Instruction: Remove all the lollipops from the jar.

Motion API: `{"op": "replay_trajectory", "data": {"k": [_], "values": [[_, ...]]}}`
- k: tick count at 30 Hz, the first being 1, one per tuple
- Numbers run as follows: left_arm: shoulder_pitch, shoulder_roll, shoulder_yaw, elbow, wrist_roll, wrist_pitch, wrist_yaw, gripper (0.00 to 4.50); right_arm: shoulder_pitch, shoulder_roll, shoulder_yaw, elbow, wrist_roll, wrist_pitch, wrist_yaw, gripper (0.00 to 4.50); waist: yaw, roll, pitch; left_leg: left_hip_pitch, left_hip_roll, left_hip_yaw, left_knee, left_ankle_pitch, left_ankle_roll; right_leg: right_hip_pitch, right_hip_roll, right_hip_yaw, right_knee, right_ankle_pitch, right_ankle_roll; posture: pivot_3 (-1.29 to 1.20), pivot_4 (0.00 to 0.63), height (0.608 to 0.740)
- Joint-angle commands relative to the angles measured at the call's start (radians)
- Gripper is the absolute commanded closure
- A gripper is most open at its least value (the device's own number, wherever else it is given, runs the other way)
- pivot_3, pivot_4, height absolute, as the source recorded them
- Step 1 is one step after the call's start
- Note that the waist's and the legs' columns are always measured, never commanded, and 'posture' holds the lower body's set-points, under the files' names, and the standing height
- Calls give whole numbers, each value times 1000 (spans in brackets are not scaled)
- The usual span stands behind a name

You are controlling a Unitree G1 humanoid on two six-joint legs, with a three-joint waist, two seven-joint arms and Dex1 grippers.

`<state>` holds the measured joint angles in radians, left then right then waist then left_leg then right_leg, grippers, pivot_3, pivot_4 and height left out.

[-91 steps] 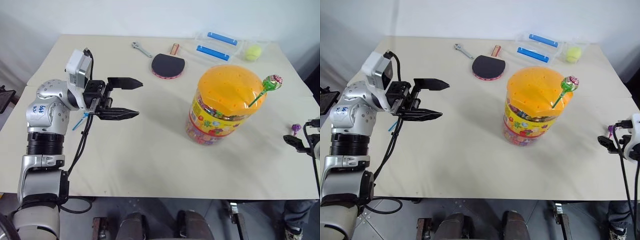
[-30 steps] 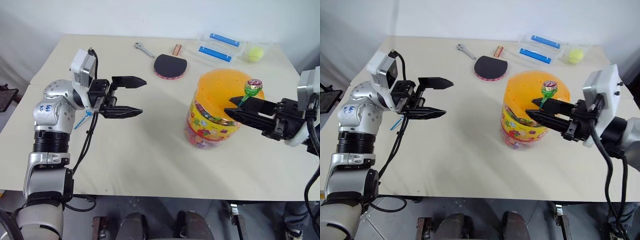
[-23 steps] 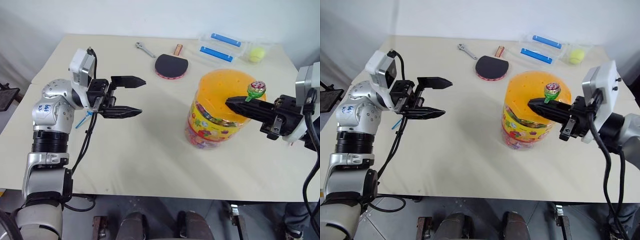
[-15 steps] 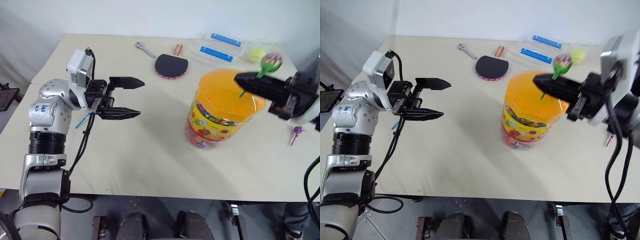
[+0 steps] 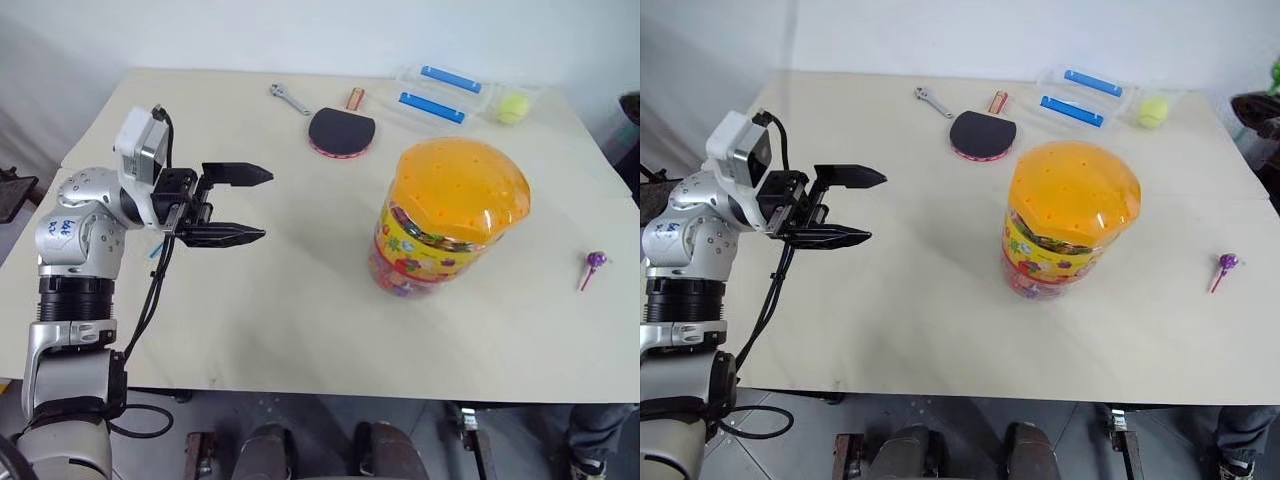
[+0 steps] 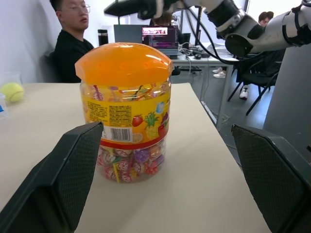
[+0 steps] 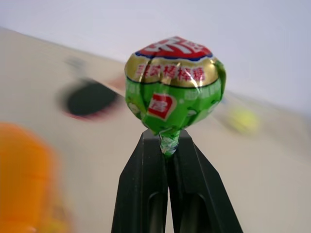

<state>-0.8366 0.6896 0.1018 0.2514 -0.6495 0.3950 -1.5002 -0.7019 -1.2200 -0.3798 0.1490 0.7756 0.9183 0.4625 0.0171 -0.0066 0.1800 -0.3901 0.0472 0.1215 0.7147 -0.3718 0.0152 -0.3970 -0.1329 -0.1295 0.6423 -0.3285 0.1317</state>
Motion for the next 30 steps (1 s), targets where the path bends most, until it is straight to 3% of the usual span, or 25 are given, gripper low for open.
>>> {"op": "replay_trajectory", "data": {"k": [1,9,19,22,30], "values": [[20,4,27,-64,-36,15,-9,0,-65,18,96,174,-144,-34,-9,4453,-5,0,0,0,0,0,0,0,0,0,0,0,0,0,0,0,150,740],[74,-7,39,-132,-45,43,31,0,-152,180,274,507,-372,-118,46,4453,-24,1,0,0,0,1,-2,0,0,-2,0,0,0,0,0,0,150,740],[101,7,50,-171,-48,72,63,0,-288,340,272,834,-524,-329,35,4453,-22,2,0,-1,0,0,-2,0,0,-2,0,0,0,0,0,0,150,740],[98,14,39,-141,-16,117,124,0,-316,349,256,886,-545,-346,16,3760,-21,2,0,-1,0,-1,-2,0,0,-2,0,0,0,0,0,0,150,740],[144,8,70,-155,5,151,267,0,-255,316,204,748,-542,-273,46,1033,-28,2,0,0,0,-1,-3,0,0,-2,0,0,0,0,0,0,150,740]]}}
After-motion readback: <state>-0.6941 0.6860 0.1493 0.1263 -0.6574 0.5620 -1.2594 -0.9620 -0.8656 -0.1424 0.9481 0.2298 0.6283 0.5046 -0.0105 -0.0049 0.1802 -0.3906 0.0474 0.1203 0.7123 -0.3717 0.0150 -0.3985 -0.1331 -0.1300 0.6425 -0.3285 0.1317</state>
